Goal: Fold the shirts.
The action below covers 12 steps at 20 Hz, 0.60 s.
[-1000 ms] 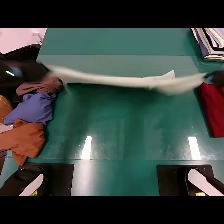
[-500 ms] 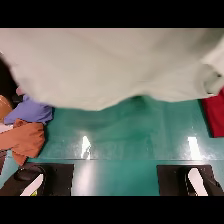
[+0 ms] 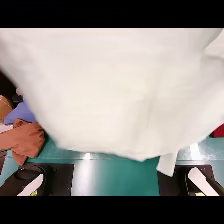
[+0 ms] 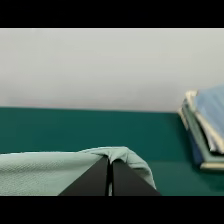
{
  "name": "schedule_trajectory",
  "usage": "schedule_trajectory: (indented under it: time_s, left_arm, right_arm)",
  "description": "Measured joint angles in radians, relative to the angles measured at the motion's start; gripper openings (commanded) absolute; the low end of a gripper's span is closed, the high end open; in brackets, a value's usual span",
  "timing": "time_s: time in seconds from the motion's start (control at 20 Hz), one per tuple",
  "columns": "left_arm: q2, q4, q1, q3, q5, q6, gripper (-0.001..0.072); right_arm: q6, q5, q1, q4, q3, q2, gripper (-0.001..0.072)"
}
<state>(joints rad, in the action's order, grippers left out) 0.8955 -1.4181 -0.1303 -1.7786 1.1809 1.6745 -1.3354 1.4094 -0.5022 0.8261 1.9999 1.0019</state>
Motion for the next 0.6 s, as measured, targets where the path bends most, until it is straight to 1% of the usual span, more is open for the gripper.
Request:
schedule_trajectory:
  time_s: [0.05, 0.25, 0.35, 0.45, 0.6]
  left_arm:
    - [0.037, -0.01, 0.0, 0.06, 0.004, 0.0, 0.0022]
    - [0.214, -0.019, 0.0, 0.257, -0.012, 0.001, 0.0022]
    - [0.324, -0.018, 0.001, 0.309, -0.06, 0.001, 0.0021]
    - [0.42, -0.014, 0.001, 0.334, -0.137, 0.0, 0.0022]
    - [0.546, -0.014, 0.002, 0.335, -0.291, -0.002, 0.0021]
  right_arm:
    - [-0.014, 0.024, 0.04, 0.027, -0.036, 0.037, 0.001]
    - [-0.069, 0.111, 0.237, 0.22, -0.204, 0.235, 0.0011]
    - [-0.082, 0.125, 0.314, 0.284, -0.272, 0.356, 0.0011]
    - [-0.09, 0.101, 0.368, 0.313, -0.299, 0.476, 0.001]
    - [-0.093, 0.016, 0.407, 0.333, -0.254, 0.64, 0.0011]
